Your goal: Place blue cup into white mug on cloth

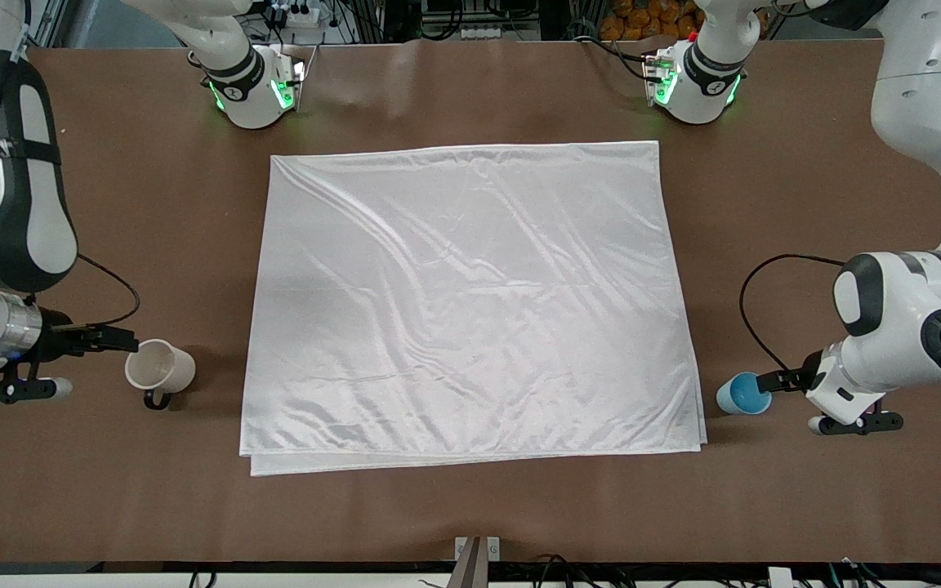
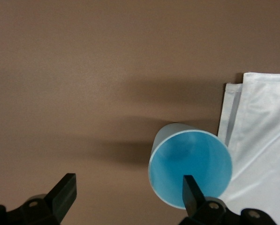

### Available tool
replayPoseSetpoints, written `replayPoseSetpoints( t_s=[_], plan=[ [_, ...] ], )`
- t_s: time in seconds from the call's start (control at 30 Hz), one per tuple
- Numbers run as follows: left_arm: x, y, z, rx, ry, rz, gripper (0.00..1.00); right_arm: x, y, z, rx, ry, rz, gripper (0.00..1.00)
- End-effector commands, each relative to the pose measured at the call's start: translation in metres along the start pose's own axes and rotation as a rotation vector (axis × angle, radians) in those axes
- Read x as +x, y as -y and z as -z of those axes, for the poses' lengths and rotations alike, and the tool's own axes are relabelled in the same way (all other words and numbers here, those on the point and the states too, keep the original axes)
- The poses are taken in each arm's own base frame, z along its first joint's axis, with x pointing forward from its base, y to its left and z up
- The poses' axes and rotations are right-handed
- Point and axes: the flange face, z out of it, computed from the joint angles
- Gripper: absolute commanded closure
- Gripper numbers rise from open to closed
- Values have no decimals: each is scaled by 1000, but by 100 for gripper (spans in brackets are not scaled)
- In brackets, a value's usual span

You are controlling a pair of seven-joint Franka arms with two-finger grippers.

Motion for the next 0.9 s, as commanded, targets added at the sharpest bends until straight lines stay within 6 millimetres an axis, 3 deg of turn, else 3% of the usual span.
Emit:
replayPoseSetpoints(
  t_s=[0.0,0.2,0.43,0.53,0.67,0.87],
  plan=[
    [5,0,-4,13,-25,-17,0,11,-18,-24,18,-29,29,0],
    [7,-2,-15,9,-42,-21,0,24,-23,-53,5,-75,21,0],
    [6,-6,-35,3,-35,-21,6,37,-22,-83,-11,-133,23,0],
    [6,-6,-39,2,-31,-21,14,41,-24,-93,-18,-153,21,0],
    [6,-7,-42,1,-34,-23,39,43,-25,-103,-22,-162,19,0],
    [5,-6,-45,-5,-29,-10,94,44,-25,-115,-16,-157,6,0]
  ],
)
